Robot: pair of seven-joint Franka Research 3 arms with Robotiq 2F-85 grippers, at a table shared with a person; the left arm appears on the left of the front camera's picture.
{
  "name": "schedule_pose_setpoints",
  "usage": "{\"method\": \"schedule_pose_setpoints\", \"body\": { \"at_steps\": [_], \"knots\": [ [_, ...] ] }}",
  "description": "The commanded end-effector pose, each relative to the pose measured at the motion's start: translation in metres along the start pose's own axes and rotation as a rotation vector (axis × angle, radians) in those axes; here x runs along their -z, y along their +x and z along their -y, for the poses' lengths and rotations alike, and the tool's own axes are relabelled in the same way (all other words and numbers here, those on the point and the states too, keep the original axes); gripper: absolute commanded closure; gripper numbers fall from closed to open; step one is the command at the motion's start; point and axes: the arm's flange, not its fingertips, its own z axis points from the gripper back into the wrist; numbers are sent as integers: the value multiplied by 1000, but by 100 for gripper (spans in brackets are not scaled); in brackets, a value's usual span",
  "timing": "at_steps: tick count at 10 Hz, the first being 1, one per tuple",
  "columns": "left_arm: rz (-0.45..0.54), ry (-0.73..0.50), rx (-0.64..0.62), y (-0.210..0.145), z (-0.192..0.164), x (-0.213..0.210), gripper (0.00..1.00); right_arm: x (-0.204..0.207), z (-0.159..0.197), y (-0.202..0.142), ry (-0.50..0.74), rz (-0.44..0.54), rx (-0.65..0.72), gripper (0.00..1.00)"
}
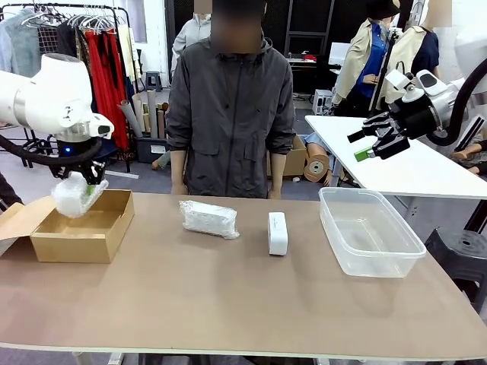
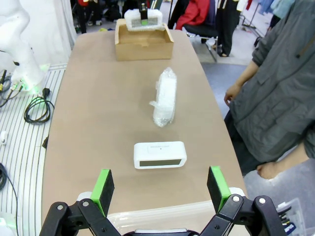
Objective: Separate and place wrapped and unwrapped clocks.
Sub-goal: If the picked Digital clock is wrapped, place it in the Package Box ; if not, place it in the Organizing box.
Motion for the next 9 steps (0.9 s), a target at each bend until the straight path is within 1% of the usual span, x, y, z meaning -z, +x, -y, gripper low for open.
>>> {"method": "schedule_pose_setpoints", "body": {
  "at_steps": [1,3,5,9],
  "knots": [
    [47,30,-38,-16,12,-1,100,0,-2,2,1,2,-4,0],
    [39,49,-46,-24,18,7,100,0,-2,2,1,2,-4,0],
    [42,79,-41,-28,9,18,100,0,-2,2,1,2,-4,0],
    [54,98,31,-17,-7,45,100,0,-2,2,1,2,-4,0]
  ]
}}
